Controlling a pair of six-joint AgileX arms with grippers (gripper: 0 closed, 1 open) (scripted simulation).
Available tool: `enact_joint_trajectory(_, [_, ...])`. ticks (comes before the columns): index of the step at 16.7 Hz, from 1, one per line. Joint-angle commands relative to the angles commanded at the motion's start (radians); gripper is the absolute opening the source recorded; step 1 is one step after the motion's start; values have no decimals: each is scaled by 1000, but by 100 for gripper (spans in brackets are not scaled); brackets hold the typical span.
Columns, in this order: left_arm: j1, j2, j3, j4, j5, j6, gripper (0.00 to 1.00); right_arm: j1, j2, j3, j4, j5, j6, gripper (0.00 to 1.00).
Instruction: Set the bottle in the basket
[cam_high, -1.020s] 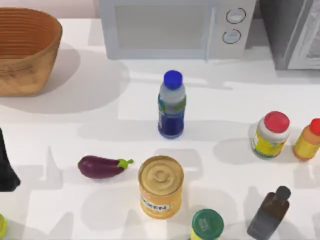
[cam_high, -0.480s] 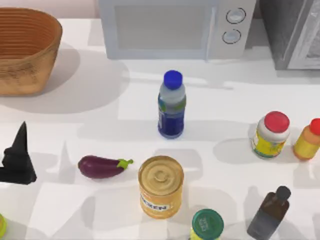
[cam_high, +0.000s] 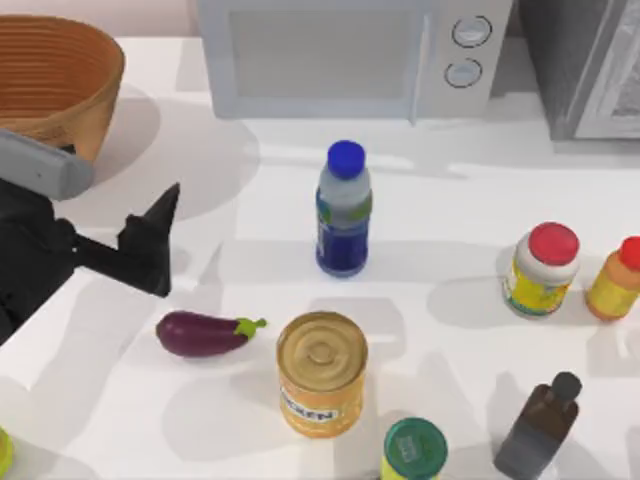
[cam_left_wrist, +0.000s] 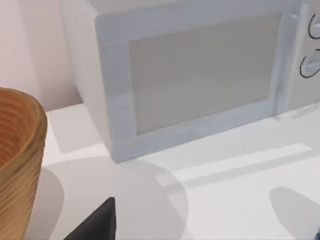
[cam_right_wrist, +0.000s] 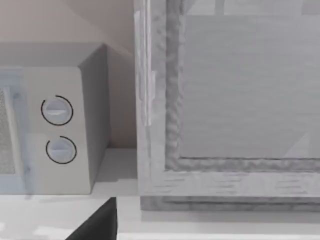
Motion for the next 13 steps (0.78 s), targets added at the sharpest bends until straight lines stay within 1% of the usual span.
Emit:
enact_joint_trajectory(7, [-163,547,196,234,82,29,100,0,0,0,0,0,0,100])
enact_joint_trajectory(10, [-208,710,245,298,106,40,100,0,0,0,0,0,0,100])
enact_joint_trajectory(13, [-234,810,270,333,119,47,100,0,0,0,0,0,0,100])
